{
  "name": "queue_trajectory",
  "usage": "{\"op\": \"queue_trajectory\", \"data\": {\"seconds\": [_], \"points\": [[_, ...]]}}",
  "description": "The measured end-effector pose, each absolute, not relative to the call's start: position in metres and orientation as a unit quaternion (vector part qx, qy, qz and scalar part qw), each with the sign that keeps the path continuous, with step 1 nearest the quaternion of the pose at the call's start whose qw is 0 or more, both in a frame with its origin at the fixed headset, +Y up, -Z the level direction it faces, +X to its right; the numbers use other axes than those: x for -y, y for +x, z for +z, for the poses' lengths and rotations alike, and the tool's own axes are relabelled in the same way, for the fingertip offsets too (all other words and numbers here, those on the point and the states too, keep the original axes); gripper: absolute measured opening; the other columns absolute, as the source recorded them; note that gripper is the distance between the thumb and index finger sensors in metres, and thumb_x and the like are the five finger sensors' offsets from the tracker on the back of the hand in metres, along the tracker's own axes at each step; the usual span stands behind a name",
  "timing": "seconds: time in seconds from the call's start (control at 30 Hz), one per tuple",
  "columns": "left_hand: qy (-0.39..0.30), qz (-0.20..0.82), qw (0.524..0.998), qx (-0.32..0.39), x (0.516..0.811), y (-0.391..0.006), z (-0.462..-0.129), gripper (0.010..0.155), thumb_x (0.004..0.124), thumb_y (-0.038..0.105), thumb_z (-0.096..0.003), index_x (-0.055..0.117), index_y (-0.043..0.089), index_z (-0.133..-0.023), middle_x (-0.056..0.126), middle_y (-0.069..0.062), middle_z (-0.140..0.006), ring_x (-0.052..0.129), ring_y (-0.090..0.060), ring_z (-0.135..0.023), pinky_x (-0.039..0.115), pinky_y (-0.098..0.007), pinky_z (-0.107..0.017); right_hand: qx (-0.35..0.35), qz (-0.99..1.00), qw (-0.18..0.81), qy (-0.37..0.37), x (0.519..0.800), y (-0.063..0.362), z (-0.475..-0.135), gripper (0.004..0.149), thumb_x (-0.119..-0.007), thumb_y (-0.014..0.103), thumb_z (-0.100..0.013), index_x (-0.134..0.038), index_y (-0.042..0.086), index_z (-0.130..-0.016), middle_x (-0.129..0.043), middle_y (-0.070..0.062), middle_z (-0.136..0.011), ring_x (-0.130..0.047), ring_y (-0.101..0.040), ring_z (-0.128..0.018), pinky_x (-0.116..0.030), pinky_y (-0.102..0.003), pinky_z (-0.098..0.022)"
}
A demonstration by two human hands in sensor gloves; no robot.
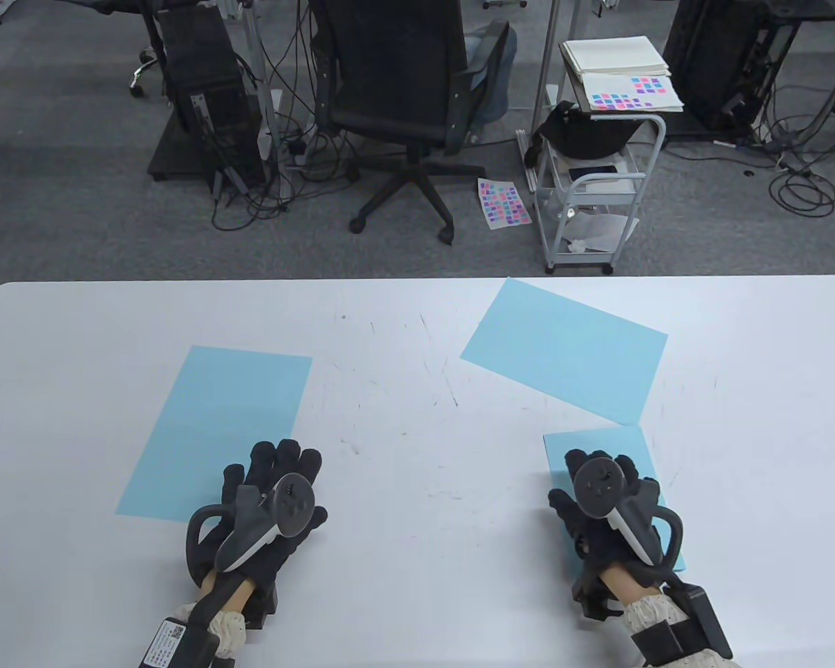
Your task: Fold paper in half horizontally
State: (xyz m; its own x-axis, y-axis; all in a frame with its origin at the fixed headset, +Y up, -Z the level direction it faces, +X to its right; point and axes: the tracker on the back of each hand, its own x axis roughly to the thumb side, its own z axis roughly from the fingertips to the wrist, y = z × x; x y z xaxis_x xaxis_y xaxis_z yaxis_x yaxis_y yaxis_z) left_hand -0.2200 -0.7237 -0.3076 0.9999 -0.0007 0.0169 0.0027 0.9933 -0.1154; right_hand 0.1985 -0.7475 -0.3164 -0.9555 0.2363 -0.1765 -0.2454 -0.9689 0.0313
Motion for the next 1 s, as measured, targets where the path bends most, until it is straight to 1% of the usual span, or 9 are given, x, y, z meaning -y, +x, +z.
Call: {"op": "queue_trajectory", "data": {"seconds": [0.17,0.27,0.47,0.73,1.0], "points": [[-0.068,0.006,0.998,0.003,0.729,-0.224,-0.310,0.078,0.065,0.062,-0.0350,0.030,0.052,-0.105,0.028,0.017,-0.121,0.028,-0.019,-0.118,0.036,-0.055,-0.089,-0.017,0.995,0.100,-0.021,0.751,0.178,-0.307,0.071,-0.071,0.053,-0.043,-0.043,0.037,-0.107,-0.035,-0.001,-0.119,-0.021,-0.040,-0.108,-0.019,-0.068,-0.073],[-0.074,0.004,0.997,-0.001,0.731,-0.226,-0.313,0.078,0.065,0.062,-0.0350,0.030,0.053,-0.105,0.028,0.017,-0.121,0.028,-0.019,-0.118,0.036,-0.055,-0.089,-0.019,0.996,0.091,0.003,0.752,0.173,-0.303,0.072,-0.071,0.053,-0.043,-0.041,0.039,-0.107,-0.030,0.000,-0.120,-0.016,-0.039,-0.108,-0.017,-0.069,-0.073],[-0.083,0.011,0.996,-0.015,0.730,-0.237,-0.324,0.079,0.064,0.063,-0.0352,0.029,0.054,-0.105,0.025,0.017,-0.121,0.025,-0.019,-0.119,0.034,-0.055,-0.089,-0.019,0.997,0.072,0.035,0.752,0.164,-0.294,0.072,-0.071,0.054,-0.043,-0.040,0.041,-0.106,-0.026,0.001,-0.120,-0.012,-0.039,-0.108,-0.014,-0.069,-0.072],[-0.108,0.010,0.992,-0.068,0.719,-0.275,-0.344,0.079,0.064,0.063,-0.0357,0.026,0.056,-0.104,0.020,0.019,-0.122,0.020,-0.018,-0.119,0.031,-0.055,-0.090,-0.018,0.997,0.054,0.057,0.752,0.158,-0.288,0.071,-0.071,0.053,-0.043,-0.040,0.042,-0.106,-0.024,0.001,-0.120,-0.010,-0.039,-0.107,-0.012,-0.069,-0.072],[-0.156,0.003,0.980,-0.127,0.729,-0.319,-0.370,0.073,0.064,0.058,-0.0396,0.027,0.059,-0.103,0.020,0.020,-0.121,0.021,-0.017,-0.119,0.032,-0.053,-0.091,-0.023,0.996,0.056,0.062,0.753,0.157,-0.288,0.071,-0.071,0.053,-0.043,-0.041,0.042,-0.106,-0.025,0.002,-0.120,-0.010,-0.039,-0.107,-0.013,-0.069,-0.072]]}}
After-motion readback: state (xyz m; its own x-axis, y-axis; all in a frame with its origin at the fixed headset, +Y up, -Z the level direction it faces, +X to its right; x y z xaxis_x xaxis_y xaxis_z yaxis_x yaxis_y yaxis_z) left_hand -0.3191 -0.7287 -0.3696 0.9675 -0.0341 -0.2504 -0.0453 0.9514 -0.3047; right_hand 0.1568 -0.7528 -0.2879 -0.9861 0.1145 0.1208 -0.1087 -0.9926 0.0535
